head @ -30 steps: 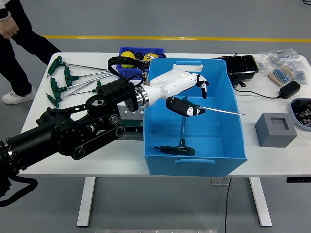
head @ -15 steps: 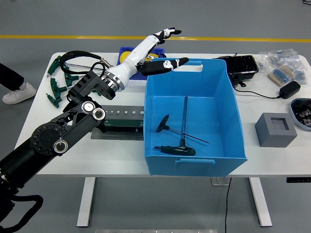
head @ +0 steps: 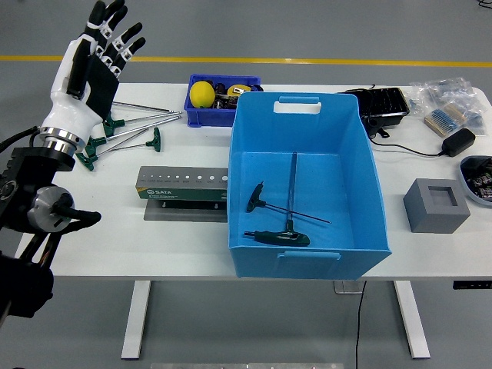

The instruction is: Lift tool from toolbox,place it in box,lift tool from toolbox,place it in box

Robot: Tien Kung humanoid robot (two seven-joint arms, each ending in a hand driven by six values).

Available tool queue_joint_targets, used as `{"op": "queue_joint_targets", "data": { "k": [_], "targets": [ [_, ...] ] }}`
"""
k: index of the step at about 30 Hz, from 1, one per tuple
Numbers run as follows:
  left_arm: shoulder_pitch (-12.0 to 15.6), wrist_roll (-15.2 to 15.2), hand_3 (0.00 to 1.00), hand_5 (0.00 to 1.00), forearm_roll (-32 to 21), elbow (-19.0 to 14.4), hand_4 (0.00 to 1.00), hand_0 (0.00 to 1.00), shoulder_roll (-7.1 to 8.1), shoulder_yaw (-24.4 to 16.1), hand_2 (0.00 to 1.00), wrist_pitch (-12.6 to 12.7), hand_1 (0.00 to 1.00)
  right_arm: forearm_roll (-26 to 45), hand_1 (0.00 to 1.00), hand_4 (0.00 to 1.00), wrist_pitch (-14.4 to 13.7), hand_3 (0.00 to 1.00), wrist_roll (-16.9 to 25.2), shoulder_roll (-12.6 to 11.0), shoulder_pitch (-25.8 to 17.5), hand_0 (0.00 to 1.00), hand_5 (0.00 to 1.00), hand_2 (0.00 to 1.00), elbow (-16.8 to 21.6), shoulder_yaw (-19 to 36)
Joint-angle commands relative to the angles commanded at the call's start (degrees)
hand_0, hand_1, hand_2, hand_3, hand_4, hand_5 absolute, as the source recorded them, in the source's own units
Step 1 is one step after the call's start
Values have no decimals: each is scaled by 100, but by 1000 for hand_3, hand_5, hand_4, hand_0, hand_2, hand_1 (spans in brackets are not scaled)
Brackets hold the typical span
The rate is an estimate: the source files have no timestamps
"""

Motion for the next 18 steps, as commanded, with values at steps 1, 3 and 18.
{"op": "queue_joint_targets", "data": {
  "k": [1, 3, 18],
  "targets": [
    [150, 49, 823, 770, 7, -53, 897, 804, 99, -80, 938, -58, 807, -3, 639, 792, 0, 558, -2, 1, -3, 677, 724, 717, 0, -2],
    [382, 106, 827, 826, 55, -123, 912, 807, 217, -207, 941, -133, 809, 21, 639, 790, 2, 557, 5, 2, -5, 676, 724, 716, -1, -12],
    [968, 418, 757, 816, 332, 83, 909, 788, -210, -1160, 841, -404, 757, 48, 636, 788, 19, 555, -8, -13, 8, 673, 722, 715, -20, -2]
  ]
}}
